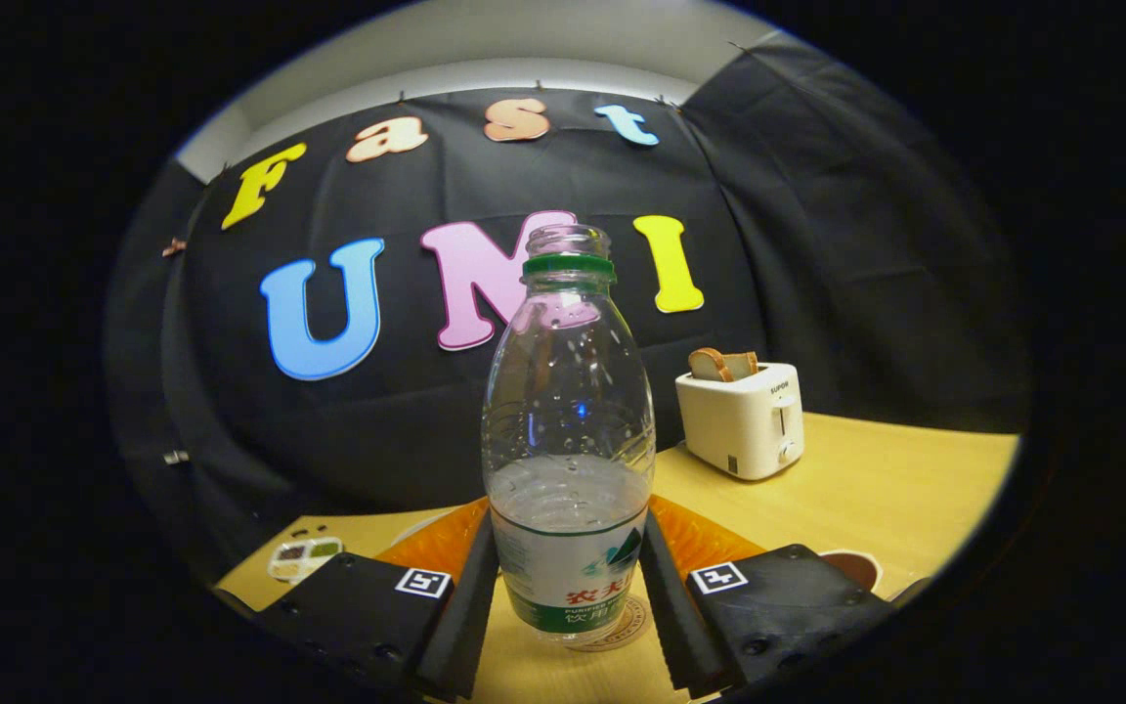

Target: Take the bottle from table, then pour the juice into the cup, finally place the bottle on the coaster

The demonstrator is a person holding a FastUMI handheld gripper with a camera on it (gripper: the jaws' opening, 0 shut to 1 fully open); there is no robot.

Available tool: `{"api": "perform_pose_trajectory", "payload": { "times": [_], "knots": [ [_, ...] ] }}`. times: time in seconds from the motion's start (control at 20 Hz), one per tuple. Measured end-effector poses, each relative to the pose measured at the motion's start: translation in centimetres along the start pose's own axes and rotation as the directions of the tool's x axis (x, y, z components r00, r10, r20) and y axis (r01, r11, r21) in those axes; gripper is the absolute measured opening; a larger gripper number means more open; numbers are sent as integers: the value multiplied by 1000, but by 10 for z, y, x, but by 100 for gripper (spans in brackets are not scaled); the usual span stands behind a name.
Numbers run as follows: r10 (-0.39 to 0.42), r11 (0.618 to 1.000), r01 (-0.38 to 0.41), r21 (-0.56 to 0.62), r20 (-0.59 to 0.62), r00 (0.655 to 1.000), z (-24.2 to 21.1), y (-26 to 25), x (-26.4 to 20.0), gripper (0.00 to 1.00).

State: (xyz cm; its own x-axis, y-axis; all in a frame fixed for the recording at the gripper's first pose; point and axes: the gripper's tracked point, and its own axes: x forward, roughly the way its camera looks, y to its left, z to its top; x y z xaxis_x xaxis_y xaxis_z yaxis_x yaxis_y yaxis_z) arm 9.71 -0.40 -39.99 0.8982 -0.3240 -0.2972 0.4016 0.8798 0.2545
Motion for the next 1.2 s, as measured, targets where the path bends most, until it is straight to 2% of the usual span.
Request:
{"api": "perform_pose_trajectory", "payload": {
  "times": [0.45, 1.2],
  "knots": [
    [-32, 996, 29, -81, -34, 999, -37, -10, 38, 74],
    [-25, 989, 8, -148, -115, 993, -81, -2, 46, 76]
  ]
}}
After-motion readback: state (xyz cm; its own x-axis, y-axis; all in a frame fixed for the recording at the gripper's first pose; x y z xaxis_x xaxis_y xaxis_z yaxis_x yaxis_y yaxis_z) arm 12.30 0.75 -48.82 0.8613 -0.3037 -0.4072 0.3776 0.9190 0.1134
